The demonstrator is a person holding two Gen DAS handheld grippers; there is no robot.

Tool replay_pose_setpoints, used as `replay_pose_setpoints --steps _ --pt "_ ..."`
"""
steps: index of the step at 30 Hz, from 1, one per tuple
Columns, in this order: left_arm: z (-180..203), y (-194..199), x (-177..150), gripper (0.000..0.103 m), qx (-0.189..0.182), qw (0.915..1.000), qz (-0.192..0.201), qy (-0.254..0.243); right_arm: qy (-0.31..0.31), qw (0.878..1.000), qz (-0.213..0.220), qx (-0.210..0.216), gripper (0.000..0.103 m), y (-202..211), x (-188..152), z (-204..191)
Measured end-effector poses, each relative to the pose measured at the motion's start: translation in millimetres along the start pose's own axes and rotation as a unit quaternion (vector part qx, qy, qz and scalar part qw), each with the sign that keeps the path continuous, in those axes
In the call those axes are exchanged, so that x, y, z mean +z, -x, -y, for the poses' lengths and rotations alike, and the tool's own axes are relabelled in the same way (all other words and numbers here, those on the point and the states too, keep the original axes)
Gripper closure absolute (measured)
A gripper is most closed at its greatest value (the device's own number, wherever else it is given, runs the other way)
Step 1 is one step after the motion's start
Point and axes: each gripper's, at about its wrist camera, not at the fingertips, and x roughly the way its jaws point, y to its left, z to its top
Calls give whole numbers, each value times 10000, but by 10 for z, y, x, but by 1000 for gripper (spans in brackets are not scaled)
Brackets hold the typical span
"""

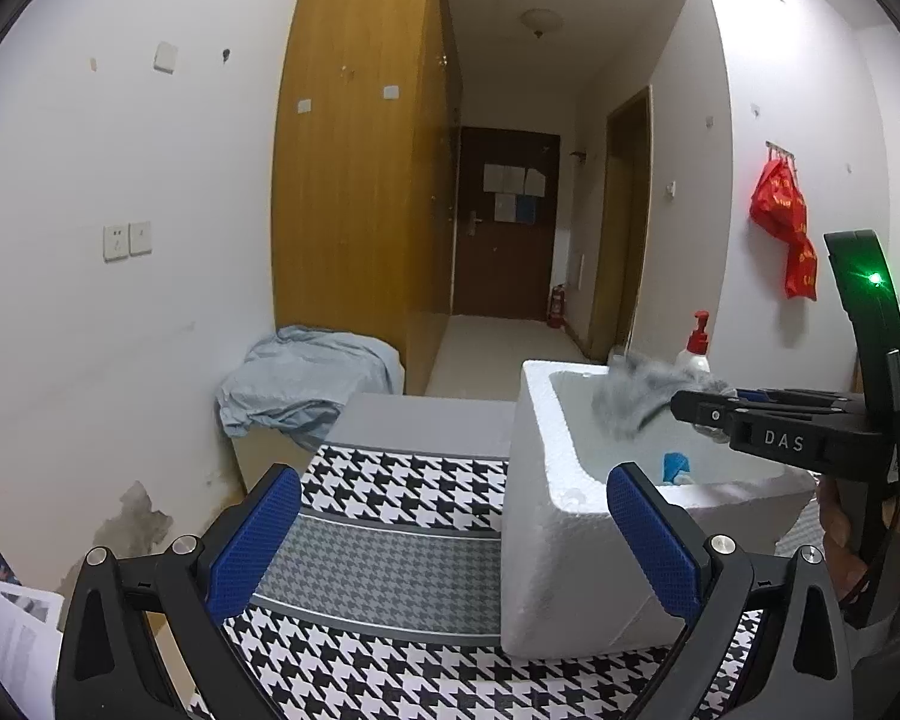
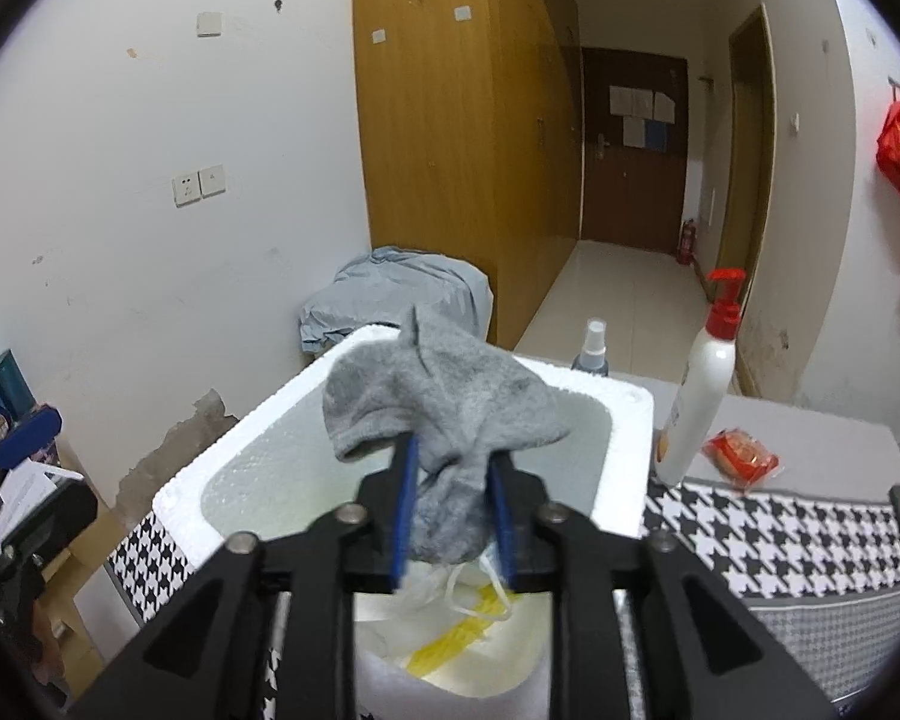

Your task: Organize soft objects

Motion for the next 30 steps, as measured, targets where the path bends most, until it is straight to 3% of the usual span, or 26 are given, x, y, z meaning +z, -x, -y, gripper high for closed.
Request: replay_pose_setpoints --steps 2,6,9,27,30 --pt "-12 -11 -8 1 38 10000 -30 38 -114 9999 -67 39 48 -28 2 31" --pt "-31 3 -28 1 83 9999 -43 47 -185 9998 -81 72 42 0 15 32" --pt "-43 26 -34 1 79 10000 -35 50 -131 9999 -20 87 32 49 16 -7" --pt "59 209 -8 1 37 9999 99 19 72 9993 379 -30 26 477 -4 -82" --pt "123 246 1 1 16 9999 145 12 94 9991 422 -30 19 557 -30 -68"
